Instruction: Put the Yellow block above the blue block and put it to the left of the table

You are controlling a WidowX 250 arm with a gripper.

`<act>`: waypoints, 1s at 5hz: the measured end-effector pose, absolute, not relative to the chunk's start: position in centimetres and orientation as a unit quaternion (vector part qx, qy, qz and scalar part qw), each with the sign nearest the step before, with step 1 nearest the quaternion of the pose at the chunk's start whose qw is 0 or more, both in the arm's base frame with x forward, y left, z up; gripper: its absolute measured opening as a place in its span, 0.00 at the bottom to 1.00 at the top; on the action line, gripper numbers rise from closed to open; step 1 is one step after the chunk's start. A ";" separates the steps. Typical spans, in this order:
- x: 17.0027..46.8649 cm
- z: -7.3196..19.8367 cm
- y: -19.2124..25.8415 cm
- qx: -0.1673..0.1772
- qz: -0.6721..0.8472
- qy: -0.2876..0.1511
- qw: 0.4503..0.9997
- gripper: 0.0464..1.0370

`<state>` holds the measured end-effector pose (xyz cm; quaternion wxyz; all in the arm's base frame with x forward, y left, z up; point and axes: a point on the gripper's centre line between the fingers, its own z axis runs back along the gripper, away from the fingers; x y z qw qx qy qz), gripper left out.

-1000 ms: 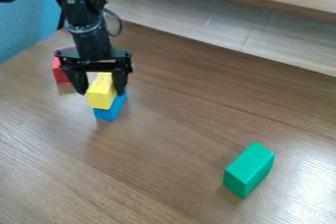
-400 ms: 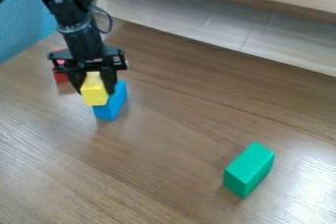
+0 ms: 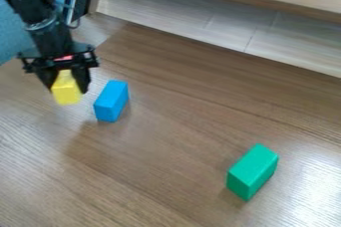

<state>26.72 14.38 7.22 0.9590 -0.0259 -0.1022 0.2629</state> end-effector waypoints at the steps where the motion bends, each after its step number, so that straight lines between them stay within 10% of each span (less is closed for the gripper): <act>1: 24.5 5.9 16.1 -0.010 0.264 -0.085 0.961 0.55; 3: 22.2 3.5 17.2 -0.002 0.256 -0.053 0.965 0.63; 4: 22.0 3.1 17.4 -0.001 0.261 -0.047 0.964 0.92; 5: 22.2 3.1 17.2 -0.006 0.263 -0.051 0.963 0.97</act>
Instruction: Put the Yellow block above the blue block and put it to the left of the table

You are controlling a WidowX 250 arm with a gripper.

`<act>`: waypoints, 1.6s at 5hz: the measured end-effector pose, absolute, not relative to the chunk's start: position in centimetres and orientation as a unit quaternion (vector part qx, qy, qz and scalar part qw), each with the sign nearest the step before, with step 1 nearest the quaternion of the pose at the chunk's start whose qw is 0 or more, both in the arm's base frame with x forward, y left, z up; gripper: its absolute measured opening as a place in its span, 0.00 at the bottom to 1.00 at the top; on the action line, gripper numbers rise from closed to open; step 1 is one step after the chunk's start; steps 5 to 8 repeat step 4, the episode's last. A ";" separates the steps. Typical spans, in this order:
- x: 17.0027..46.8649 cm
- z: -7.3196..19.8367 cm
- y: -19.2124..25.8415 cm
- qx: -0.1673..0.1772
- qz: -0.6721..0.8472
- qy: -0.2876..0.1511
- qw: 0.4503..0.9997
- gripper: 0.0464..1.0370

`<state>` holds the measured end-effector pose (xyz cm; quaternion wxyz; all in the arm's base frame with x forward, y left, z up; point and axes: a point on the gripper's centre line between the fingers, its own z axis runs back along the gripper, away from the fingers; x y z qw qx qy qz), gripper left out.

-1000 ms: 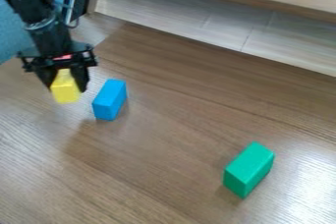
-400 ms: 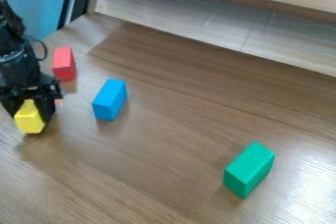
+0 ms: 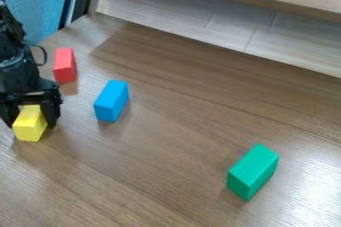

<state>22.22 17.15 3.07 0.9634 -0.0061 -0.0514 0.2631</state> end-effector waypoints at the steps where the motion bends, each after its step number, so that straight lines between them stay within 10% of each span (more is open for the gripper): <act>1: 22.7 4.2 16.3 -0.022 0.262 -0.065 0.963 0.96; 4: 25.3 11.6 13.8 -0.048 0.247 -0.157 0.955 0.96; 8: 25.3 11.6 13.8 -0.048 0.247 -0.157 0.955 0.96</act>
